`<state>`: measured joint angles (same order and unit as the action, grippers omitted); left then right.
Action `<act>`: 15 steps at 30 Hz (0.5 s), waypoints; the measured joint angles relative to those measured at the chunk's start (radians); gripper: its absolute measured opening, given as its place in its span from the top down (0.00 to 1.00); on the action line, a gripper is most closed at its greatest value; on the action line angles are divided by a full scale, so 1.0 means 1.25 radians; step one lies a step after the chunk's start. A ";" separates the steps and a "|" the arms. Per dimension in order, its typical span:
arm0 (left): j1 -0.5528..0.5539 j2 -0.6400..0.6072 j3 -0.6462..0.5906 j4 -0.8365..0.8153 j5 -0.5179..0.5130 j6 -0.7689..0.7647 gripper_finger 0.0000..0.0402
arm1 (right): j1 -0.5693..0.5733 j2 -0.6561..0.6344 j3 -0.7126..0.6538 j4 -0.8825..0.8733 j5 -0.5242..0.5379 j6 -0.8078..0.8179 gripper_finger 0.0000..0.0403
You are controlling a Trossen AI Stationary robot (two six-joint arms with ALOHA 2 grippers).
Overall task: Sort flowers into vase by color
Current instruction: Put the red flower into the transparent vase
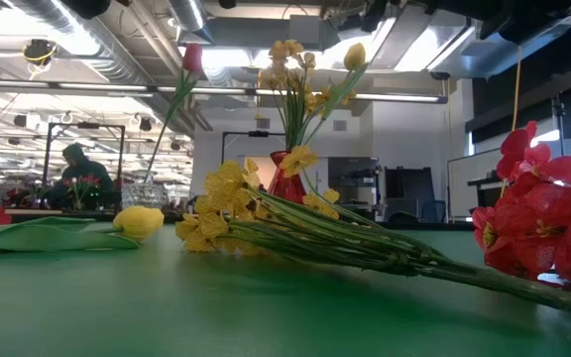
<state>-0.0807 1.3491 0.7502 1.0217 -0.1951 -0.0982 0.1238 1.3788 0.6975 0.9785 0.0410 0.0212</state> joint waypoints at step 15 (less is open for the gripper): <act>-0.009 -0.009 0.001 -0.088 -0.032 0.016 1.00 | 0.001 -0.067 0.000 -0.094 0.006 -0.047 0.71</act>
<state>-0.0916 1.3379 0.7513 0.9114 -0.2353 -0.0782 0.1253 1.2956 0.6975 0.8608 0.0481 -0.0381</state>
